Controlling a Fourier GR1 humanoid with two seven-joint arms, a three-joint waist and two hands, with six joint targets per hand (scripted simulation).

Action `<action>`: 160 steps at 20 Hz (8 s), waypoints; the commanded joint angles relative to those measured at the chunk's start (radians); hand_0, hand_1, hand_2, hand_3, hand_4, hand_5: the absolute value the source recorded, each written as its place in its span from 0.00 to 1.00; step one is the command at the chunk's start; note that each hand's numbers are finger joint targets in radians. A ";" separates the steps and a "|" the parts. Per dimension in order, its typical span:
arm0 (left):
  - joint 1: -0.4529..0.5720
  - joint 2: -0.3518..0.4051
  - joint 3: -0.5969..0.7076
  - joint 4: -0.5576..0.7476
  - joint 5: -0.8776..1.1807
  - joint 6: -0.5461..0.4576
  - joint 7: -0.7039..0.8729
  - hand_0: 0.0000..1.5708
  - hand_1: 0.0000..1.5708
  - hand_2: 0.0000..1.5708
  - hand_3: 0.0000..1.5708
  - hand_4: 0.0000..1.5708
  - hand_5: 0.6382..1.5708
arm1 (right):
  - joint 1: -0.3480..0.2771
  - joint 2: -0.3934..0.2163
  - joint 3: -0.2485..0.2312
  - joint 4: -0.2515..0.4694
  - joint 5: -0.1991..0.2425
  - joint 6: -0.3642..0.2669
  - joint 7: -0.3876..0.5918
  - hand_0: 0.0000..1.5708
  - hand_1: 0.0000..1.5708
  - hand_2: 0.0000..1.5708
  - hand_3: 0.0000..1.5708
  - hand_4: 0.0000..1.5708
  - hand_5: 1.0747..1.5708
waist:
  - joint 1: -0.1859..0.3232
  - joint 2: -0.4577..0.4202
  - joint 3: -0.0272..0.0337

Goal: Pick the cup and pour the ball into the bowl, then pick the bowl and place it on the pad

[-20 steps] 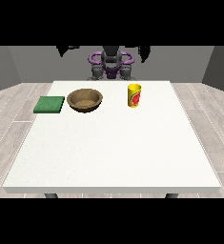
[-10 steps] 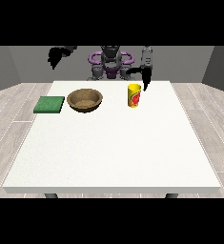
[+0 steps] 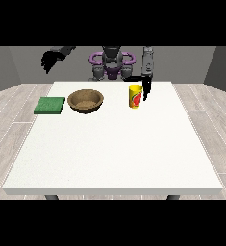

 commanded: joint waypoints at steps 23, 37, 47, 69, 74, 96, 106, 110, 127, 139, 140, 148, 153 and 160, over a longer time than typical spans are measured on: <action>-0.235 -0.023 -0.063 0.407 -0.253 0.393 -0.039 0.81 0.81 1.00 1.00 0.90 0.85 | -0.052 -0.170 -0.141 0.188 -0.141 0.143 0.074 0.00 0.00 0.00 0.20 0.41 0.99 | -0.044 -0.125 0.0024; -0.489 -0.043 -0.461 0.625 -0.898 0.555 0.578 0.86 0.86 1.00 1.00 0.92 0.97 | -0.020 -0.191 -0.175 0.392 -0.139 0.208 0.019 0.00 0.00 0.00 0.05 0.44 0.98 | -0.004 -0.251 0.0024; -0.677 -0.050 -0.707 0.599 -1.127 0.351 0.967 0.87 0.87 1.00 1.00 0.84 0.99 | -0.131 -0.260 -0.190 0.549 -0.136 0.263 -0.010 0.00 0.00 0.00 0.10 0.44 0.97 | -0.021 -0.224 0.0022; -0.635 0.049 -0.654 0.263 -1.097 0.163 0.943 0.51 0.51 1.00 1.00 0.74 0.99 | -0.121 -0.237 -0.192 0.604 -0.108 0.204 -0.038 0.00 0.00 0.00 0.03 0.45 0.95 | 0.075 -0.272 -0.0025; -0.548 0.080 -0.378 0.120 -0.772 0.275 0.805 0.40 0.40 0.60 0.43 0.82 0.97 | -0.103 -0.206 -0.189 0.581 -0.088 0.148 -0.050 0.00 0.00 0.00 0.08 0.49 0.98 | 0.158 -0.274 -0.0118; -0.513 0.409 0.288 -0.034 0.159 -0.352 0.578 0.00 0.00 0.00 0.00 0.63 0.99 | -0.180 -0.005 -0.124 0.731 -0.016 0.009 -0.243 0.00 0.00 0.00 0.00 0.44 0.99 | 0.257 -0.048 0.0001; -0.415 0.484 0.326 -0.138 0.248 -0.413 0.611 0.00 0.00 0.00 0.00 0.64 0.96 | -0.277 -0.023 -0.151 0.991 -0.007 0.012 -0.411 0.00 0.00 0.00 0.00 0.33 0.97 | 0.270 -0.014 0.0006; -0.452 0.506 0.325 -0.203 0.270 -0.388 0.671 0.00 0.00 0.00 0.00 0.65 0.96 | -0.303 -0.072 -0.175 1.063 -0.020 0.063 -0.467 0.00 0.00 0.00 0.00 0.30 0.95 | 0.282 0.022 0.0012; -0.457 0.586 0.376 -0.211 0.345 -0.457 0.650 0.00 0.00 0.00 0.00 0.65 0.96 | -0.261 -0.039 -0.165 1.064 0.026 -0.139 -0.386 0.94 0.94 1.00 0.29 0.40 0.84 | 0.311 0.121 0.0003; -0.393 0.604 0.424 -0.135 0.366 -0.481 0.624 0.00 0.00 0.00 0.00 0.75 0.95 | -0.212 -0.184 -0.059 0.872 0.178 -0.314 -0.149 1.00 1.00 1.00 0.81 0.65 0.95 | 0.271 0.035 -0.0051; -0.368 0.605 0.426 -0.107 0.374 -0.503 0.631 0.00 0.00 0.00 0.00 0.76 0.95 | -0.215 -0.194 -0.052 0.851 0.184 -0.342 -0.094 1.00 1.00 1.00 0.79 0.64 0.95 | 0.271 -0.001 -0.0064; -0.319 0.623 0.451 -0.099 0.346 -0.493 0.585 0.00 0.00 0.00 0.00 0.77 0.96 | -0.271 -0.330 -0.045 0.833 0.152 -0.271 0.031 1.00 1.00 1.00 0.55 0.68 0.97 | 0.220 -0.010 -0.0034; -0.256 0.631 0.473 -0.056 0.319 -0.490 0.521 0.00 0.00 0.00 0.00 0.76 0.97 | -0.307 -0.482 -0.059 0.817 0.137 -0.148 0.142 1.00 1.00 1.00 0.35 0.70 0.99 | 0.165 -0.042 -0.0012; -0.231 0.701 0.520 0.019 0.342 -0.547 0.413 0.00 0.00 0.00 0.00 0.77 0.97 | -0.356 -0.509 -0.106 0.868 0.118 -0.119 0.101 1.00 1.00 1.00 0.24 0.71 0.99 | 0.162 0.035 -0.0004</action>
